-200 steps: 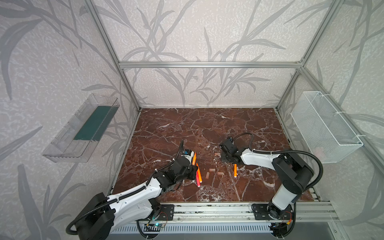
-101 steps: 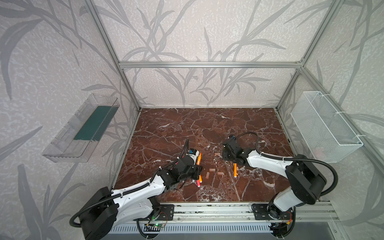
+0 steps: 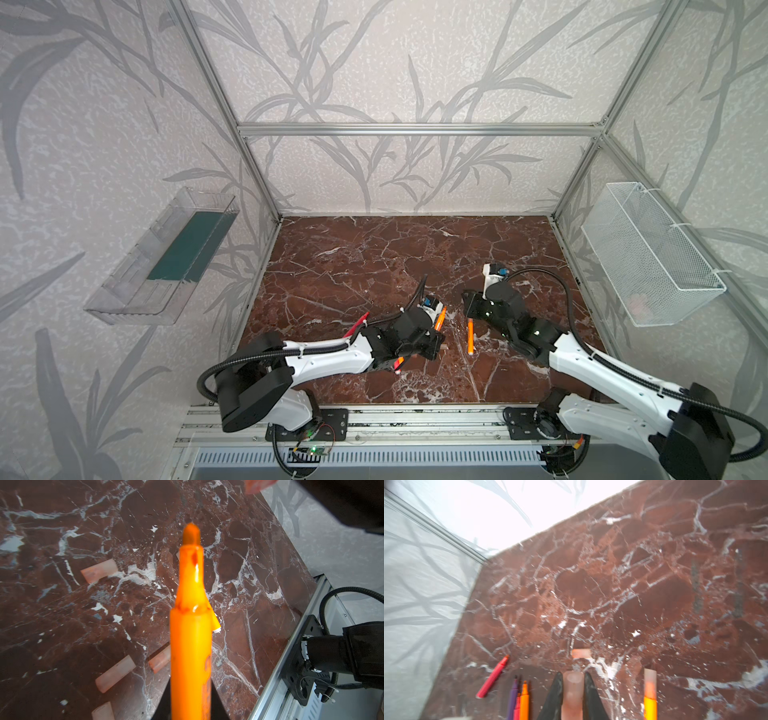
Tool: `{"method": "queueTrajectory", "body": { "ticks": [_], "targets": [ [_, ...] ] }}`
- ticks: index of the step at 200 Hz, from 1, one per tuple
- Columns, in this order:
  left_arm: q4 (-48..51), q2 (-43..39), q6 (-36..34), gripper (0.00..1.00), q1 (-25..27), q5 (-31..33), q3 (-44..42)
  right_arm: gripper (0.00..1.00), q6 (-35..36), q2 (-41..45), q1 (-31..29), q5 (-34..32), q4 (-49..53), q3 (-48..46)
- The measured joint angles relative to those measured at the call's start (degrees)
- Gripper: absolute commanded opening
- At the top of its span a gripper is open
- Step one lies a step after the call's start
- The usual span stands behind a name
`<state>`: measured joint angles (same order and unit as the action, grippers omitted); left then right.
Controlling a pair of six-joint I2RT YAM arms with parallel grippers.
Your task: Insert the pens into the pen caps
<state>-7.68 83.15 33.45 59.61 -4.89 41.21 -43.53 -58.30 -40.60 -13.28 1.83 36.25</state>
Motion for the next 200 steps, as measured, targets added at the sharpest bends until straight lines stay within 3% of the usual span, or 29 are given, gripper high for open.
{"method": "queueTrajectory", "body": {
  "ticks": [62,131,200],
  "targets": [
    [-3.19,2.19,-0.39,0.00,0.07,-0.74,0.04,0.05,-3.08,7.41,0.00,6.84,-9.66,-5.53],
    [-5.33,2.19,-0.50,0.00,0.07,-0.81,0.04,0.01,-5.60,2.80,-0.37,13.84,-19.61,-6.88],
    [-6.12,2.10,-0.50,0.00,0.07,-0.79,0.02,0.00,-6.60,0.35,-0.85,14.34,-24.15,-7.65]
  ]
}}
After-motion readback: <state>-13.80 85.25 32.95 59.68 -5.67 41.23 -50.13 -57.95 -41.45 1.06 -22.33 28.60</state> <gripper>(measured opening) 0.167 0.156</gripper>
